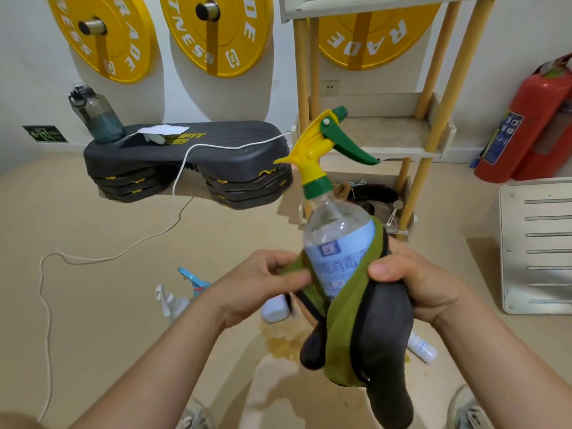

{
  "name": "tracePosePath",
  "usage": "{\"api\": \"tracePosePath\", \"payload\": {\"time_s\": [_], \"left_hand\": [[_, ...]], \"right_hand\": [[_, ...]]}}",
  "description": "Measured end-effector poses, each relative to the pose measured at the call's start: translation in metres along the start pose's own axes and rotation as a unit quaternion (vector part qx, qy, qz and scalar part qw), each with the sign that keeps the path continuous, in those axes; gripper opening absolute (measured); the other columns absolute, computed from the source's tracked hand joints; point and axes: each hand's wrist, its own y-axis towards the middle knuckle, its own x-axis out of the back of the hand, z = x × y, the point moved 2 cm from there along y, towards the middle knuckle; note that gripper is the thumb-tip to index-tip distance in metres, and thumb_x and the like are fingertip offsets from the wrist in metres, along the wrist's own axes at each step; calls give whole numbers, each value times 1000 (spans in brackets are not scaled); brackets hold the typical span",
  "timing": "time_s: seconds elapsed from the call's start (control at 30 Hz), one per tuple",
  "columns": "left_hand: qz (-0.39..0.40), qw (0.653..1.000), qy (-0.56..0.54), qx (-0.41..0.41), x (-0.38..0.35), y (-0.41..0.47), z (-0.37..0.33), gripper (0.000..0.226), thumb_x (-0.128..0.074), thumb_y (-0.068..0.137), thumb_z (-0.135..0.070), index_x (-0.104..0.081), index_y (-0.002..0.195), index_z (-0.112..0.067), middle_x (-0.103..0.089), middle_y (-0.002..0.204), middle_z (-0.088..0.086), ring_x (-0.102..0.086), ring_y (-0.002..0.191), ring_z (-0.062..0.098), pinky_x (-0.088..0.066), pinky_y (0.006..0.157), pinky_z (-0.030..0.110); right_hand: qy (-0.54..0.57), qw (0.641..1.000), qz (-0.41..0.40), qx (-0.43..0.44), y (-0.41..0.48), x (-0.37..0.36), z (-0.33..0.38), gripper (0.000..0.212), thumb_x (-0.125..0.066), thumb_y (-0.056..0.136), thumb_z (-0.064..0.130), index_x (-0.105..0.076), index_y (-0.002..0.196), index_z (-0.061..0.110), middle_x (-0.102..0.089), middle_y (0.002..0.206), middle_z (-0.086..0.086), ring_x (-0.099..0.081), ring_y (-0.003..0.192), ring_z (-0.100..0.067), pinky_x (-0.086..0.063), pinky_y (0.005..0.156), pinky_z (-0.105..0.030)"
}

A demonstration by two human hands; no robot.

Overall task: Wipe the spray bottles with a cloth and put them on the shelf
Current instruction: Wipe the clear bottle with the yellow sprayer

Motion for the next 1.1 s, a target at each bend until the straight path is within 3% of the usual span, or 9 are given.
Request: {"api": "tracePosePath", "payload": {"time_s": [0.13,0.2,0.33,0.43,0.5,0.63,0.77,0.87,1.1], "left_hand": [[-101,986,-132,-30,-7,-5,-30,14,-68,80,-20,-65,80,-6,-53,57,3,-48,47,11,-50,47,23],[-114,977,-165,-72,-24,-9,-47,13,-64,77,-17,-61,84,-6,-43,53,-2,-39,41,8,-41,39,19],[-122,973,-127,-147,-42,-9,-72,8,-74,76,-10,-68,73,-15,-50,55,-3,-43,47,9,-44,47,21],[-190,970,-24,-147,-35,-6,-68,3,-73,72,-27,-71,74,-26,-61,69,-10,-55,63,6,-50,64,27],[-205,975,33,-81,-36,-8,-52,30,-80,69,-45,-66,93,-36,-65,90,-11,-63,77,3,-58,77,34],[-193,981,-4,-25,-55,-6,-35,70,-78,69,-54,-48,128,-34,-70,114,-1,-72,94,10,-59,88,37],[-227,972,-20,-50,-51,-1,-36,48,-73,75,-50,-63,118,-32,-74,107,-6,-70,100,9,-55,95,40],[-220,974,29,-52,-45,-7,-28,44,-68,78,-57,-64,118,-39,-75,102,-8,-71,97,9,-57,90,43],[-199,967,144,-72,-38,-14,-32,67,-66,64,-70,-63,123,-41,-75,99,-10,-71,93,6,-59,84,41]], "right_hand": [[65,996,-63,-20,-6,12,-2,70,-98,31,36,-80,92,7,-76,92,-16,-75,80,-25,-61,70,-34],[80,990,-110,-35,-2,12,-8,77,-98,30,35,-78,97,2,-75,95,-20,-74,81,-28,-61,72,-36],[58,977,-198,-48,3,13,-23,89,-82,48,25,-57,128,-3,-72,104,-22,-71,88,-30,-59,78,-39],[82,977,-194,-44,3,7,-31,93,-84,45,24,-55,129,-3,-69,109,-26,-70,91,-34,-57,83,-43],[76,978,-196,-14,5,3,-29,89,-89,42,25,-61,123,2,-71,108,-23,-71,92,-32,-59,81,-42],[-239,927,-272,102,13,-13,-13,71,-86,58,28,-57,122,42,-70,116,9,-66,109,-12,-54,94,-35],[-478,836,-255,89,17,-27,-15,103,-84,59,42,-29,146,42,-52,132,18,-55,118,-5,-51,95,-34],[-400,887,-223,53,19,-17,-8,99,-86,52,48,-38,138,40,-62,123,17,-61,113,-5,-51,98,-38],[-108,990,-89,27,14,1,-10,74,-82,60,12,-56,129,9,-68,120,-18,-66,111,-35,-55,94,-41]]}}
